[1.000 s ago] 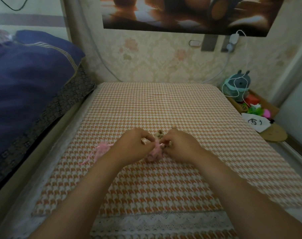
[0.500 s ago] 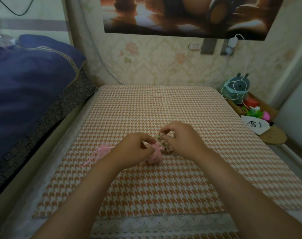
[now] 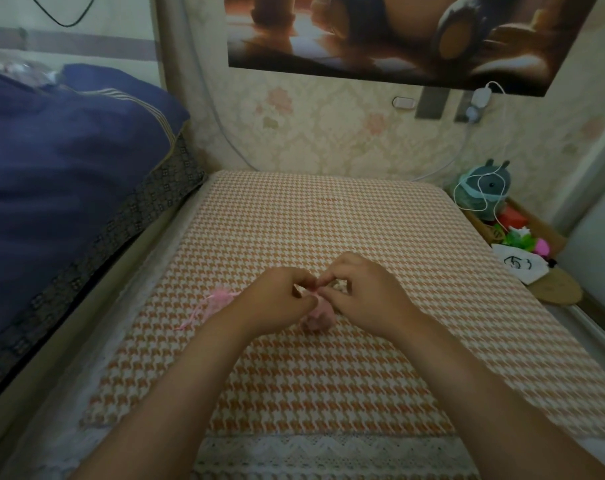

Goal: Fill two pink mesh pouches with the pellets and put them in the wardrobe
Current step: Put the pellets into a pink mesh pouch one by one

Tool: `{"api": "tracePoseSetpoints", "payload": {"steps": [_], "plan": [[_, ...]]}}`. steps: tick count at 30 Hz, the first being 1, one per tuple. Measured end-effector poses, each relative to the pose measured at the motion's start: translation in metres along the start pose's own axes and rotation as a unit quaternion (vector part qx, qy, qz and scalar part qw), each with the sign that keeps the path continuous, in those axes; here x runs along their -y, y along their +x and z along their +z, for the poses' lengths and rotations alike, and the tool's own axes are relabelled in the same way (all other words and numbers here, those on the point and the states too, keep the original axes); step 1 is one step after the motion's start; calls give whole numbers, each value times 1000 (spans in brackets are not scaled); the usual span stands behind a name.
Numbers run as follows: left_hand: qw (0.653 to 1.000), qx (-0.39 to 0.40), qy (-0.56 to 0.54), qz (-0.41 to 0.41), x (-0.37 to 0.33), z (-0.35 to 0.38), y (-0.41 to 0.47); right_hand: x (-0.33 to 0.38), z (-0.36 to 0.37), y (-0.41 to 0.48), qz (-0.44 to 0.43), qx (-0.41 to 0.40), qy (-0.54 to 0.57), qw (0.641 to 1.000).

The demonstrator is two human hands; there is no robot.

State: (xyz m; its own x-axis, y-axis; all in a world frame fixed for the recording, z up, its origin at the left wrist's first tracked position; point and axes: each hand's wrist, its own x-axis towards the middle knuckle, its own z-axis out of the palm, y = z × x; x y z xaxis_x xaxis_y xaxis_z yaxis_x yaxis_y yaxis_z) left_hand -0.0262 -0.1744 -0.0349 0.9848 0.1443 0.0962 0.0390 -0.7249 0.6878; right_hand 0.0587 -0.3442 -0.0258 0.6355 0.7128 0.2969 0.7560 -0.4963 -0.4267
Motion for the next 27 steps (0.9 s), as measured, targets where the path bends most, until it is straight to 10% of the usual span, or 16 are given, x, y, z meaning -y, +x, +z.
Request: {"api": "tracePoseSetpoints", "payload": {"steps": [27], "plan": [[996, -16, 81, 35, -7, 57, 40, -42, -52, -42, 62, 34, -43, 997]]}}
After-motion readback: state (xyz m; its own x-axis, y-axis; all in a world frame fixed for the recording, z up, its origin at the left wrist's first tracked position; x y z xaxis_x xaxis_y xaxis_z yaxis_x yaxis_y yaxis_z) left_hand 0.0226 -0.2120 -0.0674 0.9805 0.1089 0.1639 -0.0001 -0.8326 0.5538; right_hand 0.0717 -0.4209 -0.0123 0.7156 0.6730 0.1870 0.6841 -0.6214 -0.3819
